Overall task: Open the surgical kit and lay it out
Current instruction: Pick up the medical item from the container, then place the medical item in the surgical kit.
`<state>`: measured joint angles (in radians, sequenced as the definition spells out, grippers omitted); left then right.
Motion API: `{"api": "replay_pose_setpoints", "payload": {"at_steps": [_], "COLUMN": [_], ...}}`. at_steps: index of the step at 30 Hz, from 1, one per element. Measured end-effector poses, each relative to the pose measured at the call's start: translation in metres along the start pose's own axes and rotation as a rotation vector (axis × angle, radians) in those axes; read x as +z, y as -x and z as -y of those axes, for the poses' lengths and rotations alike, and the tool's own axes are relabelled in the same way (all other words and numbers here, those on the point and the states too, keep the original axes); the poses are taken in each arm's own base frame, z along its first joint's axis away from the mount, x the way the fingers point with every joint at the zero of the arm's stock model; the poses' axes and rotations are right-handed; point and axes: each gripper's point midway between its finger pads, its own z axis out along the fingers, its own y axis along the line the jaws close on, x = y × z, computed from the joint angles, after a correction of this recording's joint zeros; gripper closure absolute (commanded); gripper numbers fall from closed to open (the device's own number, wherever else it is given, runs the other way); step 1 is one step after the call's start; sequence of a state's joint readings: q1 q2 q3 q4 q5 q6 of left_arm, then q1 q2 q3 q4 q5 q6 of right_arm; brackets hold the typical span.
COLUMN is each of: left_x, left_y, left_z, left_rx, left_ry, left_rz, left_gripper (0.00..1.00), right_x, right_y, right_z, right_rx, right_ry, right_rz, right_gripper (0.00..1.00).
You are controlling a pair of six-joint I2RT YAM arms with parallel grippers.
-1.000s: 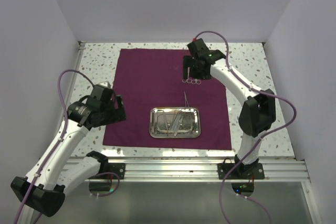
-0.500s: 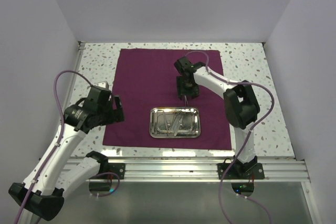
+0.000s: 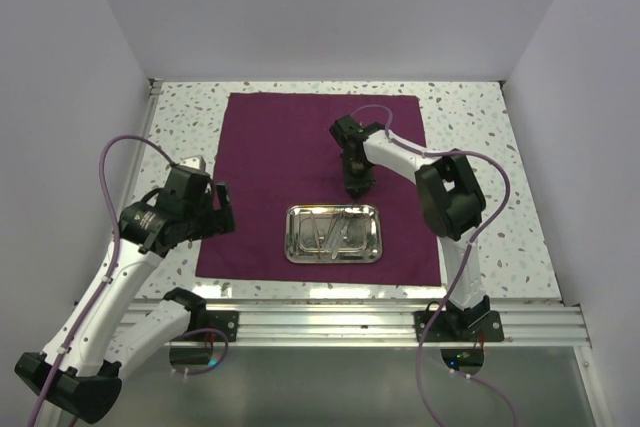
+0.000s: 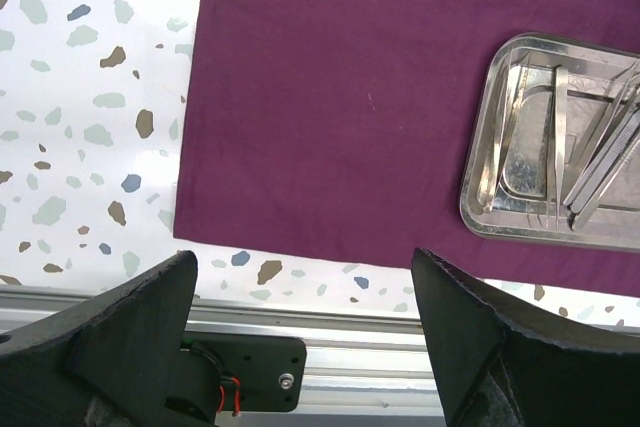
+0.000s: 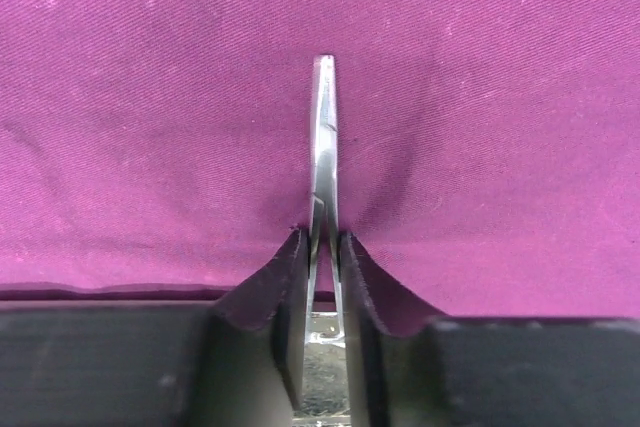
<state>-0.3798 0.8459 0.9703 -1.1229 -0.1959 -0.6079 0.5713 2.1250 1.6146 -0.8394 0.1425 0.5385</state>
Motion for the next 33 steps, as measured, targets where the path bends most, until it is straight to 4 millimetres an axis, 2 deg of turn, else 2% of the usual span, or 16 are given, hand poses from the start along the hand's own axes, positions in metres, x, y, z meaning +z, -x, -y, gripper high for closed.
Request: {"api": "replay_pose_setpoints", "payload": {"at_steps": [1,4,9,12,17,20,24,30,33], "left_x": [0.000,0.001,0.001,0.002,0.002,0.004,0.008,0.017,0.018], "left_y": [0.000,0.000,0.000,0.000,-0.001,-0.002,-0.003,-0.002,0.000], "left_z": [0.000,0.000,0.000,0.001,0.002,0.002,0.003,0.012,0.018], "left_rx": [0.001,0.002,0.010,0.017,0.026,0.028,0.032,0.015,-0.003], "left_ry": [0.000,0.001,0.000,-0.003,-0.009,-0.006,0.004,0.014,0.011], "left_rz": [-0.001,-0.003,-0.003,-0.003,-0.008,-0.019,-0.043,-0.107,-0.124], "left_gripper": [0.08,0.08,0.08,0.08,0.09,0.09,0.09,0.10,0.11], "right_x": [0.000,-0.001,-0.013,-0.030,-0.065,-0.070,-0.046,0.007,0.022], "right_y": [0.000,-0.001,0.004,0.024,0.072,0.095,0.121,0.153,0.164], "right_z": [0.000,0.001,0.007,0.008,0.012,0.021,0.049,0.085,0.095], "right_rx": [0.000,0.002,-0.006,-0.007,0.017,0.038,0.082,0.118,0.133], "right_ry": [-0.002,-0.005,-0.050,-0.072,-0.082,-0.100,-0.147,-0.197,-0.204], "right_rz": [-0.001,-0.003,0.002,0.057,0.185,0.233,0.224,0.190,0.191], "right_gripper": [0.89,0.94,0.96,0.97,0.99,1.00,1.00,0.99,0.92]}}
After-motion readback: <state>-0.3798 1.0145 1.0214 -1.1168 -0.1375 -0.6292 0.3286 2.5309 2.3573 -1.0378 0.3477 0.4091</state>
